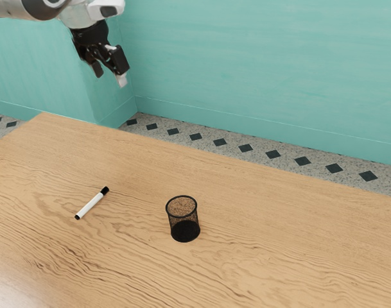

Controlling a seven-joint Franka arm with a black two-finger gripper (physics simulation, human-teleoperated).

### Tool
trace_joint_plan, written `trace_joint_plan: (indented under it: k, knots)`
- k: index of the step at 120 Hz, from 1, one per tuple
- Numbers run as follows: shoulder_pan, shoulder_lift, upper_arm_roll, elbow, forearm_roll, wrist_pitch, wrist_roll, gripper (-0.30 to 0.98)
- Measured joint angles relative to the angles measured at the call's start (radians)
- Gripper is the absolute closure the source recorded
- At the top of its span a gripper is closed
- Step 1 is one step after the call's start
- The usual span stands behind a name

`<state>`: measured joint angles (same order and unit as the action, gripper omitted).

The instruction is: Put the marker into the pen holder.

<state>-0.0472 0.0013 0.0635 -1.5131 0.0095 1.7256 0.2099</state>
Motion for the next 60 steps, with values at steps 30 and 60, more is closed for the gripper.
trace_joint_plan:
  k: [30, 60]
  knots:
    - [-0.191, 0.019, 0.016, -0.175, 0.037, -0.109, -0.077, 0.02]
    - [0.181, 0.174, 0.049, -0.295, 0.045, -0.015, -0.137, 0.01]
